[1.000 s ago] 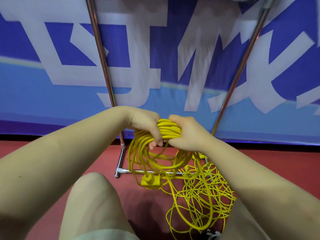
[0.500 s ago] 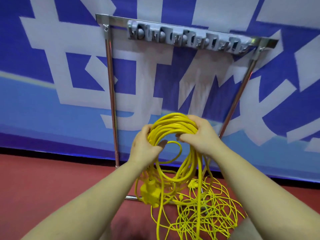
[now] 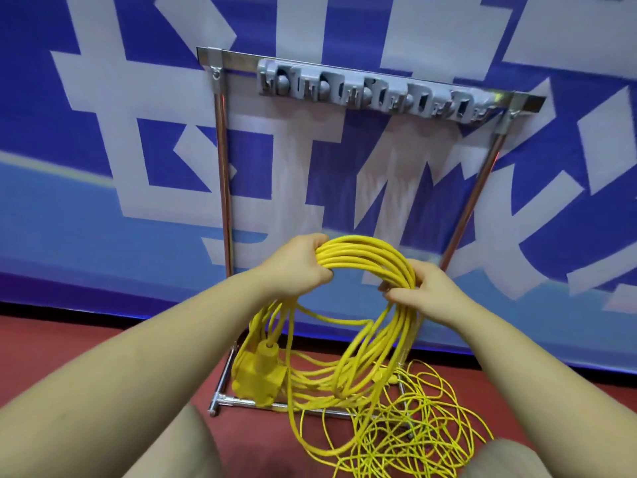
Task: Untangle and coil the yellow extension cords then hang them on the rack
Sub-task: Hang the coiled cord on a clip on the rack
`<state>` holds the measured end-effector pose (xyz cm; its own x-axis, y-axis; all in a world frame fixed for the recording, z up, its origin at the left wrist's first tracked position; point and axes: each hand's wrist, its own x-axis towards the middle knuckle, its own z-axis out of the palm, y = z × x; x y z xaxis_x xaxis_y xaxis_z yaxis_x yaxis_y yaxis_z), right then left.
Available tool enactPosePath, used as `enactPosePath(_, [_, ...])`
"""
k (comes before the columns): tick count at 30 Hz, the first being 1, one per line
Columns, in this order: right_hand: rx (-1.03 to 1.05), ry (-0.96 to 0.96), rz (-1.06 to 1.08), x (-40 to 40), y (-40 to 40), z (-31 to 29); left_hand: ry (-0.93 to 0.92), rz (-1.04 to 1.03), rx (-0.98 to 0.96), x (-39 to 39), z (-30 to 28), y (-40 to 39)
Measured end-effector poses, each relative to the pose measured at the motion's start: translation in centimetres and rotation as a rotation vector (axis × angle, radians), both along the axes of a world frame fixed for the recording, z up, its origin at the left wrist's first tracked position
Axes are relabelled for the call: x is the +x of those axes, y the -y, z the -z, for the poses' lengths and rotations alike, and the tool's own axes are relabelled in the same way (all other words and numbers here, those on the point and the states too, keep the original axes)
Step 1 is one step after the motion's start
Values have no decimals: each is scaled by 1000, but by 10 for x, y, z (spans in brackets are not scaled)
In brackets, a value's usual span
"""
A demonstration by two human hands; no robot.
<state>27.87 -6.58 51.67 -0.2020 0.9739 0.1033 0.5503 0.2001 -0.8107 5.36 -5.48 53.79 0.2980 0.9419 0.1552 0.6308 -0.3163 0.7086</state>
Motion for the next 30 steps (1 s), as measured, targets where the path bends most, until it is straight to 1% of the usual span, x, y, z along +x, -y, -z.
enactPosePath(5, [-56, -54, -7, -1, -2, -9, -35, 7, -51, 5, -27, -4])
enactPosePath(7, [-57, -138, -37, -4, 0, -20, -74, 14, -42, 8, -36, -5])
enactPosePath(9, [-12, -237, -65, -10, 3, -38, -119, 32, -29, 15, -44, -4])
enactPosePath(10, [46, -194, -76, -14, 3, -48, -141, 43, -22, 18, -47, -4])
enactPosePath(13, [236, 148, -87, -29, 0, -67, -193, 63, 5, 25, -52, -2])
enactPosePath(14, [252, 248, -76, -33, -1, -70, -214, 66, 19, 26, -53, -2])
enactPosePath(16, [197, 383, -74, -36, -1, -73, -294, 71, 62, 24, -54, -2])
enactPosePath(18, [113, 418, -119, -37, -3, -73, -375, 100, 116, 20, -54, -1])
enactPosePath(20, [81, 316, -132, -40, -2, -72, -404, 133, 176, 13, -54, -1])
enactPosePath(22, [92, 193, -100, -45, -1, -70, -378, 149, 235, 4, -53, -2])
enactPosePath(24, [133, 98, -58, -50, -1, -72, -290, 98, 297, -4, -47, 0])
enactPosePath(25, [155, 51, -41, -52, -1, -74, -240, 34, 356, -7, -41, 1])
enactPosePath(27, [189, -33, -21, -56, -3, -80, -145, -162, 506, -6, -25, 2])
enactPosePath(29, [209, -90, -16, -59, -4, -84, 23, -358, 571, 4, -10, 2])
enactPosePath(30, [216, -108, -16, -61, -4, -85, 122, -412, 581, 11, -3, 2])
